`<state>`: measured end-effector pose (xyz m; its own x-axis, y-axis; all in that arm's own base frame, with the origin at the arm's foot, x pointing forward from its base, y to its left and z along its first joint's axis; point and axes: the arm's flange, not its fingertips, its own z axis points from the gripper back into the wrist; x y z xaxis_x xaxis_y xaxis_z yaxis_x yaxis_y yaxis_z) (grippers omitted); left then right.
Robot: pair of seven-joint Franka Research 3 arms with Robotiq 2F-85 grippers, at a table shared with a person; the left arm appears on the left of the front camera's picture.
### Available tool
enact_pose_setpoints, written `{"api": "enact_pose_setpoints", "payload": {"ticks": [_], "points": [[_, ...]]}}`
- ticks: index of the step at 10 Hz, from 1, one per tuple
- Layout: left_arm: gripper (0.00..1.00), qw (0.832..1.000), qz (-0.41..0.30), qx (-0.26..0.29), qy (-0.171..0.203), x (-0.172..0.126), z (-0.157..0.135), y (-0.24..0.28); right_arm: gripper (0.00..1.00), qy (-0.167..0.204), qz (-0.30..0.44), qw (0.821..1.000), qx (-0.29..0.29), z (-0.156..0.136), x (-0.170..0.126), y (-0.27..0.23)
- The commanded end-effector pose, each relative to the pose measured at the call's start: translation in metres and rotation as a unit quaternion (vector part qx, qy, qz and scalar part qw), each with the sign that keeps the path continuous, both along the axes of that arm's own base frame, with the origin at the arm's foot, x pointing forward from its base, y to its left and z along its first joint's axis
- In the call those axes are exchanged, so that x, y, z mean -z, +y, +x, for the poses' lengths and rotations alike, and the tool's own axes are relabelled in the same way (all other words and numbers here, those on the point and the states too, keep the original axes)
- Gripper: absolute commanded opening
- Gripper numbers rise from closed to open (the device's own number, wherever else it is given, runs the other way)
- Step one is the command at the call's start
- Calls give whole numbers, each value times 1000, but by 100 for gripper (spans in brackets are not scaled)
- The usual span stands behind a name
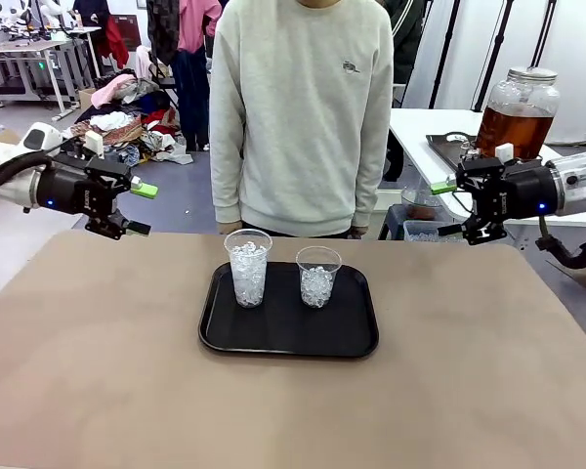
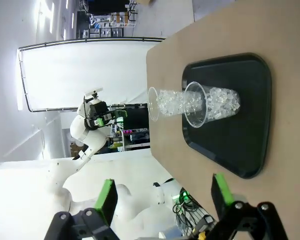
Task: Pour the drink into the iced cup.
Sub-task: Pick up the iced cup indicated by the human and present it to them.
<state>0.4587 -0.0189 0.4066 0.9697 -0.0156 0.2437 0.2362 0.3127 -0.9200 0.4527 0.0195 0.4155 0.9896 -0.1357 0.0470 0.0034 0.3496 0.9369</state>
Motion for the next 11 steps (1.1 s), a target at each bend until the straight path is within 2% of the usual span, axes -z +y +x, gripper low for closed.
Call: {"api": "enact_pose_setpoints", "payload": {"ticks": [1, 5, 6, 11], "points": [[100, 999, -25, 1, 25, -1, 8, 2, 100, -14, 15, 1000, -3, 10, 2, 2], [100, 998, -28, 12, 58, 5, 11, 8, 100, -11, 17, 1000, -10, 13, 3, 4], [100, 999, -28, 14, 32, 10, 5, 5, 100, 5, 3, 1000, -4, 7, 6, 3], [100, 999, -28, 14, 32, 10, 5, 5, 100, 5, 3, 1000, -4, 7, 6, 3]]}}
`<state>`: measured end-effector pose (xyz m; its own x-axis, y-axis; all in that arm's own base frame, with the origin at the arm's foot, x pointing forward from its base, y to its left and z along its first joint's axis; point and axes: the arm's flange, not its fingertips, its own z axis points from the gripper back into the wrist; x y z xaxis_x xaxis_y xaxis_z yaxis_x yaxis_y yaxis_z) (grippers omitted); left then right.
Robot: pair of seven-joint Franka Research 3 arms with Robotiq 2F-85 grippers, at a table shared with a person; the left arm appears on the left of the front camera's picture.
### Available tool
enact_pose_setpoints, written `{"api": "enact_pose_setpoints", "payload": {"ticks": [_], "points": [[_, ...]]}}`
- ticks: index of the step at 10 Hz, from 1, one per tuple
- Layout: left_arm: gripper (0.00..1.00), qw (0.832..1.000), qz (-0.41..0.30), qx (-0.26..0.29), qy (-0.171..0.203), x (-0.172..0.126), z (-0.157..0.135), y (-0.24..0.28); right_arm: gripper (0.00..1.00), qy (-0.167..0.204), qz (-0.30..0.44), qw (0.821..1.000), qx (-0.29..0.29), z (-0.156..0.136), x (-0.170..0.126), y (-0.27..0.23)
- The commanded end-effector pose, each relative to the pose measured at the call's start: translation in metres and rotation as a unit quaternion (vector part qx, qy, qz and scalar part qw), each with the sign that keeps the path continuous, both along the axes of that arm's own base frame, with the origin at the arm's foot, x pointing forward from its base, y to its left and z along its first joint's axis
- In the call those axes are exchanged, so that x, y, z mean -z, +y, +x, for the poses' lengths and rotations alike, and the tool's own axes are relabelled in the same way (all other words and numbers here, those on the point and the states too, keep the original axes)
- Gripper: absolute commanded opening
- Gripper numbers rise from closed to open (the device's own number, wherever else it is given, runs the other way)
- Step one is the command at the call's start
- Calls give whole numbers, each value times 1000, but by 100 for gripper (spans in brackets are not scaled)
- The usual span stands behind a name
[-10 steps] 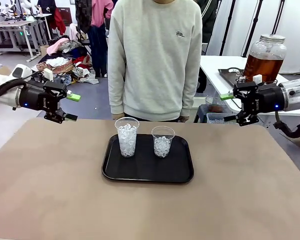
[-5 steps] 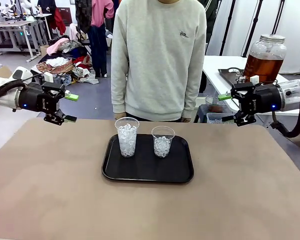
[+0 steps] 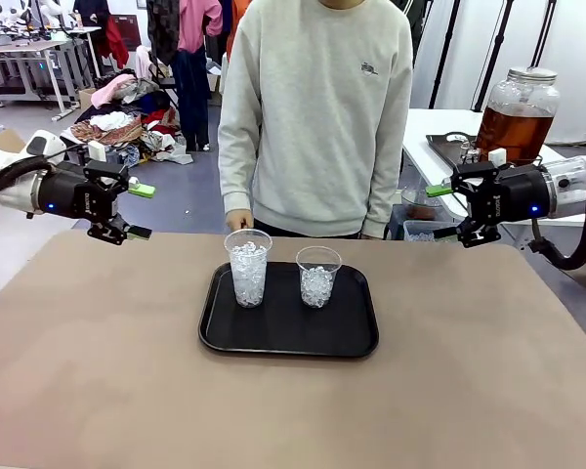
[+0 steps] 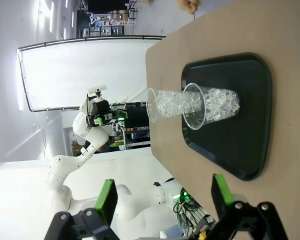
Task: Pour the drink into the iced cup.
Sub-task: Pick up the iced cup indicated by the human and present it to them.
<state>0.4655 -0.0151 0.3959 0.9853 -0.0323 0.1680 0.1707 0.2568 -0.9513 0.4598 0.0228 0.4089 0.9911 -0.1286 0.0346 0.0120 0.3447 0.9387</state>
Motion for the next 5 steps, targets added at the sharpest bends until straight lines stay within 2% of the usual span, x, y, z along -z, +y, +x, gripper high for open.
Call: {"api": "enact_pose_setpoints", "payload": {"ticks": [1, 5], "points": [[100, 1000, -1, -1, -7, -1, -2, 1, 100, -1, 1, 1000, 0, 0, -1, 0], [100, 1000, -1, -1, -7, -1, -2, 1, 100, -1, 1, 1000, 0, 0, -1, 0]]}}
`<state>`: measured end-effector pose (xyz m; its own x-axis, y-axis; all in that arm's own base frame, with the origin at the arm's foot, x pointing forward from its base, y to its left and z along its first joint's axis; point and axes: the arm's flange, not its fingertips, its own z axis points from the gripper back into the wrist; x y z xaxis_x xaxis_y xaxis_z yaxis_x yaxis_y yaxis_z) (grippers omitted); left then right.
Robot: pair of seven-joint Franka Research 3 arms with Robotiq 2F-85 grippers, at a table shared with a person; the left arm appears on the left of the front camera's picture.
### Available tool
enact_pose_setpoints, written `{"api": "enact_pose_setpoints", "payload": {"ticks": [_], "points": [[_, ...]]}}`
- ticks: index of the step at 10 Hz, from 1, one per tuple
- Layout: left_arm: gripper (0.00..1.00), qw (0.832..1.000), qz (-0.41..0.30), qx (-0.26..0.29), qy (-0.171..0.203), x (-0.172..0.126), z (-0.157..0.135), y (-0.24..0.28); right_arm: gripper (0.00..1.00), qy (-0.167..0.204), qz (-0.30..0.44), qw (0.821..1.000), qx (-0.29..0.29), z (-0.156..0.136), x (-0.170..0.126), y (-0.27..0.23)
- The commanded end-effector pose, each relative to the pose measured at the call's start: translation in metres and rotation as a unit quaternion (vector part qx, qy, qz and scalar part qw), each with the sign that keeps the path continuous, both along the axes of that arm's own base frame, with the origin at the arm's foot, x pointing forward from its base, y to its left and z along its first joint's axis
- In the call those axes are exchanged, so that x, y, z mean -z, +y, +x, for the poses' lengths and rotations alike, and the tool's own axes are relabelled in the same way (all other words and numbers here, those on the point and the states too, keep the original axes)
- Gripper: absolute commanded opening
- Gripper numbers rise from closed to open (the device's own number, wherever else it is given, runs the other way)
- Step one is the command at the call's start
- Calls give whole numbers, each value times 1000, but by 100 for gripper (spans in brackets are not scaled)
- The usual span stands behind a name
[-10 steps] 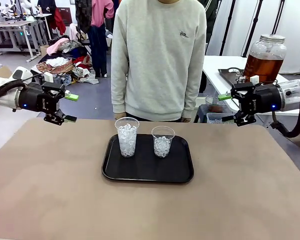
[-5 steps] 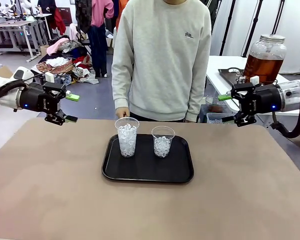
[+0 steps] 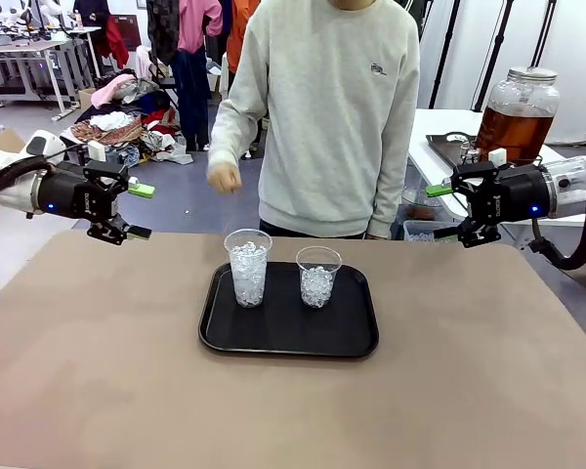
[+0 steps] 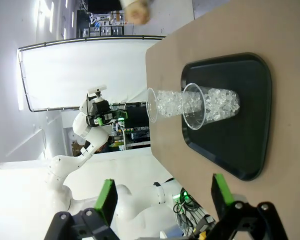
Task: Pour the drink into the iced cup.
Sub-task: Pick up the iced cup indicated by the human and present it to them.
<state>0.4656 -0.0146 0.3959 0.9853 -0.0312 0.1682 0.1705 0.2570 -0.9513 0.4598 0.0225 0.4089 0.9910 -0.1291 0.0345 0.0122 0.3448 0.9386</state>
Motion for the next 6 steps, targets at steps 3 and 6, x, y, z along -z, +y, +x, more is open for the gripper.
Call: {"api": "enact_pose_setpoints", "payload": {"ticks": [3, 6], "points": [[100, 1000, -1, 0, -7, -1, -2, 0, 100, -1, 1, 1000, 0, 0, -1, 0], [100, 1000, -1, 0, -7, -1, -2, 0, 100, -1, 1, 1000, 0, 0, -1, 0]]}}
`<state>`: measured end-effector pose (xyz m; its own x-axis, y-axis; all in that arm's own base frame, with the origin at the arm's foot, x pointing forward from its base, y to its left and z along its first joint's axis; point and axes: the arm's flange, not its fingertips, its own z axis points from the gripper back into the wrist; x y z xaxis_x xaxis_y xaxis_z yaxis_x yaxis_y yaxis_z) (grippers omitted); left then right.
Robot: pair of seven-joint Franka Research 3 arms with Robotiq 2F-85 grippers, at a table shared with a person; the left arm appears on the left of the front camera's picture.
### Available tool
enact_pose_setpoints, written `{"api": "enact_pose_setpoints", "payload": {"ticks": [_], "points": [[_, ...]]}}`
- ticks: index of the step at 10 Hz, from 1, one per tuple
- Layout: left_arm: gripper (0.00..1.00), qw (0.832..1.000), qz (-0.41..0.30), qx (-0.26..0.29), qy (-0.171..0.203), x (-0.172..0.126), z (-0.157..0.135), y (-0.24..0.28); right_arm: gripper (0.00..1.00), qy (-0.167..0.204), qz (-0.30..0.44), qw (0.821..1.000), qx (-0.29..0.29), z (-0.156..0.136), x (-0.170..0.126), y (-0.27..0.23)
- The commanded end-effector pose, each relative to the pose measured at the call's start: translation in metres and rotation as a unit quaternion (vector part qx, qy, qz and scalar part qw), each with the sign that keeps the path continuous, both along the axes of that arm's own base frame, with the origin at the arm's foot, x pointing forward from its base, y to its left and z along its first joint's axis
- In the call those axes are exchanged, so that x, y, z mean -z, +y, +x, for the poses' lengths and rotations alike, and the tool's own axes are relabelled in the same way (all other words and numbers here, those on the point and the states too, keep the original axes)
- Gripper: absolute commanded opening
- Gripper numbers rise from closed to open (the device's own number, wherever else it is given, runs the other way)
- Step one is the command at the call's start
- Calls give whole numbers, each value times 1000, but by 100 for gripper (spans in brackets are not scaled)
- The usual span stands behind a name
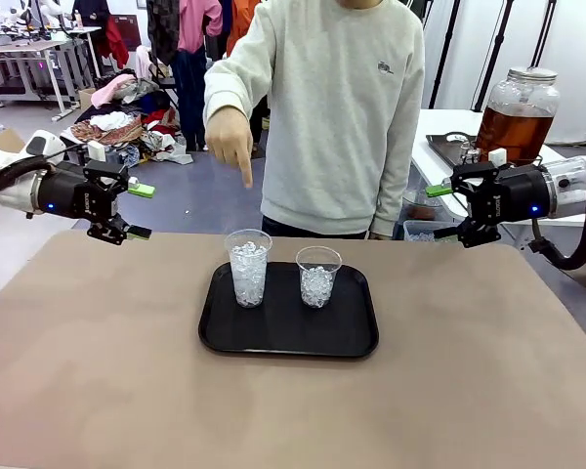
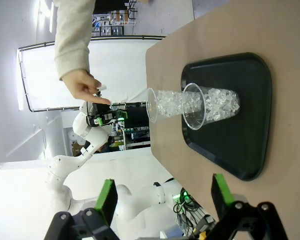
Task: Pour the drink into the iced cup.
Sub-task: Pick up the iced cup indicated by the human and present it to them.
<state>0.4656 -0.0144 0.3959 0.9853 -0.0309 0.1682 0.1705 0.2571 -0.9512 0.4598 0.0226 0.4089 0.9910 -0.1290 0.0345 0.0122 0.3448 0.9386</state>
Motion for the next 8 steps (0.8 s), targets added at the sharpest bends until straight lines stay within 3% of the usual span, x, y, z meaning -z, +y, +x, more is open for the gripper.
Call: {"api": "enact_pose_setpoints", "payload": {"ticks": [1, 8], "points": [[100, 1000, -1, 0, -7, -1, -2, 0, 100, -1, 1, 1000, 0, 0, -1, 0], [100, 1000, -1, 0, -7, -1, -2, 0, 100, -1, 1, 1000, 0, 0, -1, 0]]}}
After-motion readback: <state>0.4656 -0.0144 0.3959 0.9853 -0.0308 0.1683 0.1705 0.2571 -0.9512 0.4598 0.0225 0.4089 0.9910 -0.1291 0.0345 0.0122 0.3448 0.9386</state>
